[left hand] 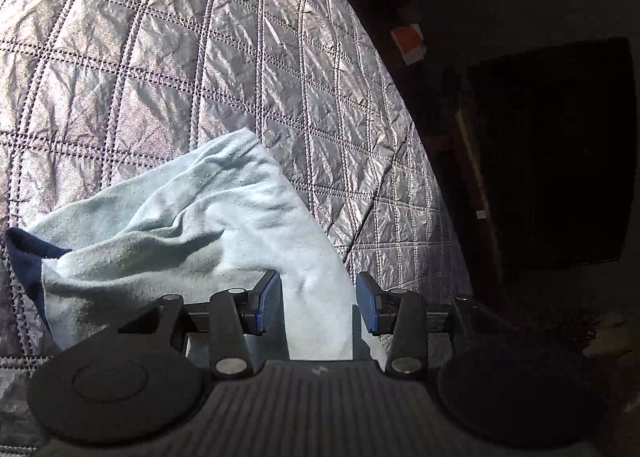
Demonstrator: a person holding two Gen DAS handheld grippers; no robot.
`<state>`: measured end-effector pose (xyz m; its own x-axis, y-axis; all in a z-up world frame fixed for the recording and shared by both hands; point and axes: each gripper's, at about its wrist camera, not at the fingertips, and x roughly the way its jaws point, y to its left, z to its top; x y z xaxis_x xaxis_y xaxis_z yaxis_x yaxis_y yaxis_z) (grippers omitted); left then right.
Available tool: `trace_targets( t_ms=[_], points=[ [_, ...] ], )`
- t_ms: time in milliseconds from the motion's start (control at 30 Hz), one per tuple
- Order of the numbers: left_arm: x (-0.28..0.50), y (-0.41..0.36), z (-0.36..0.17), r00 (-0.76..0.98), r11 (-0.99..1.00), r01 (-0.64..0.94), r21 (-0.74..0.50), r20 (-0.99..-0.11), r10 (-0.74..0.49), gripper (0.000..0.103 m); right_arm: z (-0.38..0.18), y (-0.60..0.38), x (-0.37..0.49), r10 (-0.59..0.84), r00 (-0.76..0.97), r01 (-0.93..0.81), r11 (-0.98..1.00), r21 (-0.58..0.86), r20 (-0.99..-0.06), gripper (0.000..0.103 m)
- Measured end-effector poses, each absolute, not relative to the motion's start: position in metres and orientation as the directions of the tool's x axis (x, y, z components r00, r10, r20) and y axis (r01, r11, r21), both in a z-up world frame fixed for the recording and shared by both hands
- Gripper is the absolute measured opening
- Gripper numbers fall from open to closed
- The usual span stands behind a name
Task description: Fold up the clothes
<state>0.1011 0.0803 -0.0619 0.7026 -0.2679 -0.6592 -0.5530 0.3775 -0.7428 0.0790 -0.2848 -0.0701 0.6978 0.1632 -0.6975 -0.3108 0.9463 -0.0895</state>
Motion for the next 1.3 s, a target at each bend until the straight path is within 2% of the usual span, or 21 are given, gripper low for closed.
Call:
trace_targets(
  t_ms=[67,100,167,200,267,367,433,533,567,633,667,800,867,933,967,1000,1067,1100,1167,1233,1300],
  points=[
    [0.104,0.088,-0.073,0.687,0.34,-0.588,-0.734,-0.675,-0.27,0.012,-0.067,-0.282,0.087,0.165,0.699,-0.306,0.948,-0.083,-0.696,0.057],
    [0.104,0.095,-0.076,0.689,0.316,-0.6,-0.735,-0.675,-0.264,0.009,-0.066,-0.281,0.091,0.165,0.699,-0.303,0.95,-0.079,-0.695,0.044],
    [0.098,0.104,-0.075,0.698,0.294,-0.621,-0.726,-0.684,-0.215,0.009,-0.063,-0.278,0.099,0.167,0.7,-0.298,0.952,-0.072,-0.694,0.032],
    [0.094,0.105,-0.072,0.695,0.296,-0.633,-0.715,-0.693,-0.191,0.009,-0.061,-0.277,0.103,0.168,0.701,-0.296,0.953,-0.069,-0.693,0.03],
    [0.091,0.105,-0.07,0.695,0.281,-0.641,-0.714,-0.696,-0.181,0.01,-0.058,-0.274,0.11,0.169,0.702,-0.291,0.955,-0.062,-0.692,0.029],
    [0.091,0.095,-0.065,0.7,0.311,-0.625,-0.716,-0.691,-0.181,0.019,-0.054,-0.271,0.122,0.171,0.704,-0.284,0.958,-0.052,-0.69,0.026],
    [0.093,0.092,-0.063,0.687,0.375,-0.617,-0.692,-0.706,-0.171,0.021,-0.061,-0.282,0.13,0.119,0.698,-0.24,0.968,-0.075,-0.706,0.023],
    [0.097,0.098,-0.069,0.669,0.404,-0.627,-0.666,-0.726,-0.158,0.005,-0.074,-0.308,0.138,0.013,0.688,-0.159,0.978,-0.133,-0.726,0.026],
    [0.097,0.102,-0.072,0.668,0.391,-0.635,-0.666,-0.728,-0.154,0.003,-0.074,-0.319,0.135,-0.026,0.696,-0.134,0.977,-0.166,-0.717,0.047],
    [0.098,0.109,-0.075,0.665,0.374,-0.649,-0.663,-0.733,-0.144,0.003,-0.069,-0.326,0.128,-0.077,0.7,-0.116,0.969,-0.219,-0.71,0.018],
    [0.099,0.11,-0.074,0.663,0.37,-0.655,-0.659,-0.736,-0.137,0.003,-0.063,-0.326,0.121,-0.03,0.711,-0.14,0.973,-0.183,-0.703,0.016],
    [0.094,0.104,-0.068,0.664,0.381,-0.657,-0.65,-0.739,-0.114,0.004,-0.05,-0.308,0.094,0.147,0.703,-0.297,0.949,-0.101,-0.695,0.02],
    [0.085,0.101,-0.061,0.66,0.405,-0.652,-0.641,-0.743,-0.112,0.007,-0.06,-0.304,0.087,0.147,0.676,-0.329,0.937,-0.117,-0.722,0.021],
    [0.088,0.102,-0.062,0.647,0.437,-0.65,-0.622,-0.754,-0.112,0.007,-0.072,-0.325,0.087,0.096,0.668,-0.263,0.958,-0.113,-0.738,0.02],
    [0.087,0.105,-0.064,0.642,0.441,-0.651,-0.618,-0.758,-0.116,0.004,-0.072,-0.334,0.086,0.071,0.68,-0.23,0.966,-0.12,-0.73,0.034],
    [0.085,0.108,-0.063,0.637,0.435,-0.657,-0.615,-0.762,-0.114,0.003,-0.071,-0.34,0.084,0.033,0.692,-0.208,0.966,-0.155,-0.721,0.053],
    [0.08,0.115,-0.061,0.629,0.421,-0.673,-0.608,-0.77,-0.106,0.004,-0.065,-0.345,0.079,-0.041,0.71,-0.191,0.95,-0.248,-0.703,0.044],
    [0.076,0.12,-0.059,0.627,0.409,-0.684,-0.604,-0.773,-0.093,0.004,-0.061,-0.347,0.078,-0.036,0.712,-0.188,0.952,-0.24,-0.701,0.041],
    [0.069,0.13,-0.053,0.624,0.383,-0.706,-0.596,-0.779,-0.061,0.007,-0.047,-0.331,0.068,0.015,0.741,-0.233,0.943,-0.236,-0.671,0.041],
    [0.061,0.14,-0.048,0.622,0.353,-0.722,-0.594,-0.782,-0.043,0.017,-0.032,-0.31,0.055,0.078,0.771,-0.294,0.924,-0.244,-0.632,0.041],
    [0.055,0.151,-0.045,0.624,0.32,-0.731,-0.602,-0.78,-0.042,0.02,-0.025,-0.268,0.037,0.193,0.762,-0.433,0.861,-0.266,-0.618,0.042]
  ],
)
